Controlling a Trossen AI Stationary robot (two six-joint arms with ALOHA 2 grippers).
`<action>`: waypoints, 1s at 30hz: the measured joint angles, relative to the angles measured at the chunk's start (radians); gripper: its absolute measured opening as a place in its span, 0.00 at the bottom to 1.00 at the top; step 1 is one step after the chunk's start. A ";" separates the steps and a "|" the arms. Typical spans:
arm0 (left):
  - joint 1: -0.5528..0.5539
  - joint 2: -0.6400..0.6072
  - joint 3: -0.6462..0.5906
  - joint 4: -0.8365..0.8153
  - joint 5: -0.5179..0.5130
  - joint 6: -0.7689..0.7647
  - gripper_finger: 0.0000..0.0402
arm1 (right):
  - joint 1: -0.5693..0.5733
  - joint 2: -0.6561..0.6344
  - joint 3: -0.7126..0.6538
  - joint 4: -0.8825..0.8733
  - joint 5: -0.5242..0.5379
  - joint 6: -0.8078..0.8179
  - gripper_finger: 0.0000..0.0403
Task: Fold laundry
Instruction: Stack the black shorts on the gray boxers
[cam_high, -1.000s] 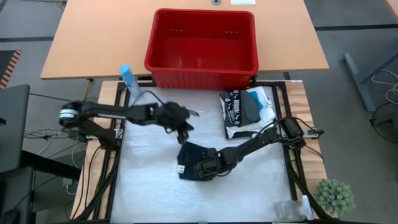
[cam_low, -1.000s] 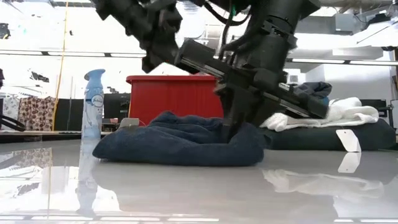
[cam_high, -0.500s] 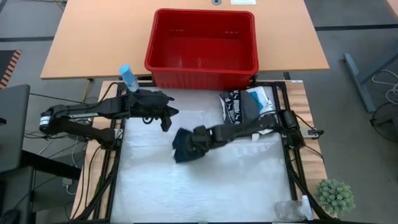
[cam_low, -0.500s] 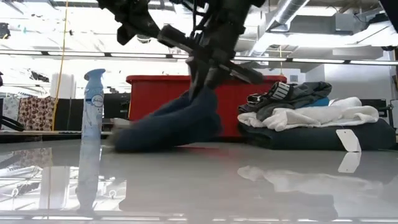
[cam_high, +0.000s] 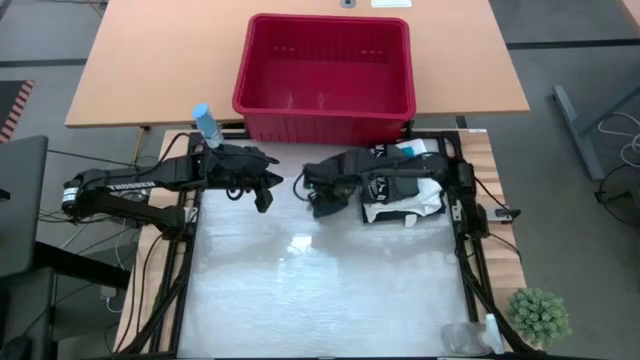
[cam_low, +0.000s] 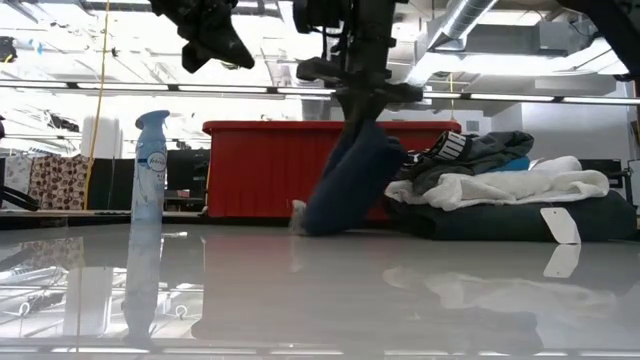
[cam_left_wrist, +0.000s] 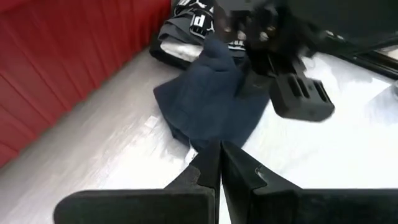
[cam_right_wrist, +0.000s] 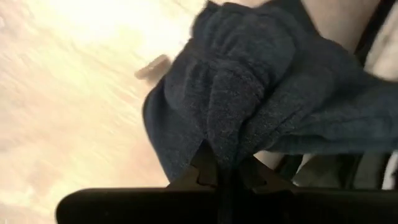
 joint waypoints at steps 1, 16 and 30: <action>0.000 0.000 0.000 -0.003 0.000 0.000 0.00 | -0.010 0.000 0.004 -0.005 -0.011 -0.026 0.07; 0.000 0.000 0.000 -0.014 0.000 0.017 0.00 | -0.189 -0.002 0.268 -0.256 -0.046 -0.353 0.07; 0.000 0.000 0.000 -0.007 -0.053 -0.008 0.00 | -0.288 -0.287 0.160 -0.334 0.009 -0.417 0.07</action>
